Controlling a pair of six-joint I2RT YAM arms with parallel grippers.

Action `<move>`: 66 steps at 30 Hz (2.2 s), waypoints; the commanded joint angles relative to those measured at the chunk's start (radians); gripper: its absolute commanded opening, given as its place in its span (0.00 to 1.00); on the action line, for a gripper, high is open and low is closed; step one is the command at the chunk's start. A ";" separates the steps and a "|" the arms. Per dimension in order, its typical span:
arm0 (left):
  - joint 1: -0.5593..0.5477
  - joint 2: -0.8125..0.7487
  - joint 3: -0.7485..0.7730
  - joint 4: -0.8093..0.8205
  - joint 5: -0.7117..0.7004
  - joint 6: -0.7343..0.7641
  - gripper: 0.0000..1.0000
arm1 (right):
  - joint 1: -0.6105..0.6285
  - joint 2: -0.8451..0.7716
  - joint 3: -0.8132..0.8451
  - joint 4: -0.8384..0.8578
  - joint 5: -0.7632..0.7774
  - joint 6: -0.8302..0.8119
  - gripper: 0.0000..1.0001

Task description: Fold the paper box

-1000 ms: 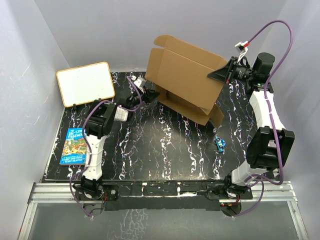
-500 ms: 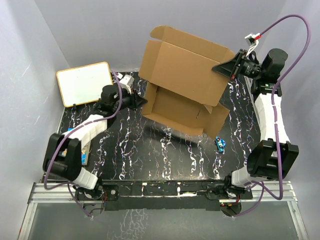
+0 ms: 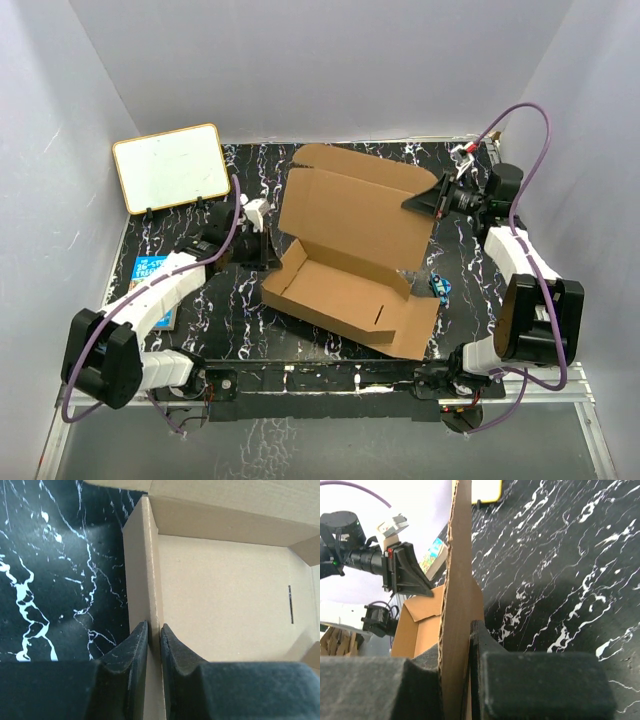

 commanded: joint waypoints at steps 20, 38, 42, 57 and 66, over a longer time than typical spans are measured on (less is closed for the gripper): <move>-0.247 0.175 -0.062 0.062 -0.345 0.017 0.14 | 0.034 -0.060 -0.151 0.157 -0.039 -0.167 0.08; -0.313 0.301 0.025 -0.106 -0.604 -0.002 0.00 | 0.035 -0.073 -0.152 0.132 -0.038 -0.204 0.08; -0.330 0.301 0.047 -0.113 -0.639 -0.008 0.07 | 0.035 -0.073 -0.151 0.127 -0.038 -0.212 0.08; -0.340 0.278 0.099 -0.128 -0.656 -0.039 0.47 | 0.034 -0.068 -0.149 0.110 -0.038 -0.232 0.08; -0.339 0.316 0.066 -0.127 -0.695 -0.038 0.10 | 0.034 -0.070 -0.149 0.111 -0.041 -0.234 0.08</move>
